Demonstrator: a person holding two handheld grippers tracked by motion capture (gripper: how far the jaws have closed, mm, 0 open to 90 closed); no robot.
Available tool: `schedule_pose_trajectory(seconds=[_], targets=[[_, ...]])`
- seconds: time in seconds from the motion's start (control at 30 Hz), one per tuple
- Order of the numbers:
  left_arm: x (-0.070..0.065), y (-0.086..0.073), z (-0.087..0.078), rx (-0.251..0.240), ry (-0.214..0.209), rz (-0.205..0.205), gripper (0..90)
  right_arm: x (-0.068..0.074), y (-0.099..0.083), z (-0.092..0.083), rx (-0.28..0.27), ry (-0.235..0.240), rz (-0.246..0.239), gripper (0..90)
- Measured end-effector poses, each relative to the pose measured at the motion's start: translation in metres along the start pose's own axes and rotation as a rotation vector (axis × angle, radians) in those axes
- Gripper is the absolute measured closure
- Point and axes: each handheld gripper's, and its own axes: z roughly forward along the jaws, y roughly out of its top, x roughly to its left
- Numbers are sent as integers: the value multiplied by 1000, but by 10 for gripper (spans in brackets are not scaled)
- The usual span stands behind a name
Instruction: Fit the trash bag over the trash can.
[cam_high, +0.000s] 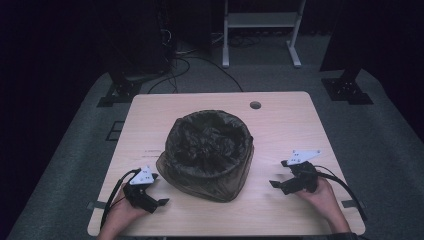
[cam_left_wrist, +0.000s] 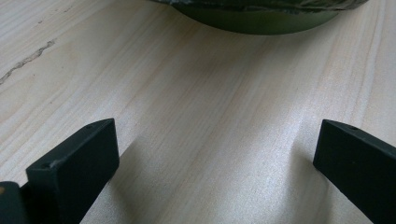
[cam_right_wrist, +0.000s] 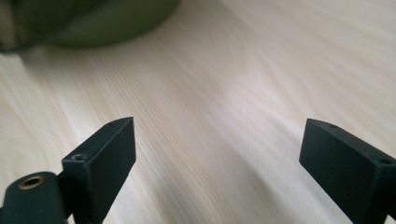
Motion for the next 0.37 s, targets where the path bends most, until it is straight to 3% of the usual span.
schedule_pose_trajectory(seconds=[0.13,0.37], targets=[[0,0,0,0,0,0,0,-2,-14,8,37,-8,17,92],[0,0,0,0,-1,0,0,0,-21,11,13,-21,7,92]])
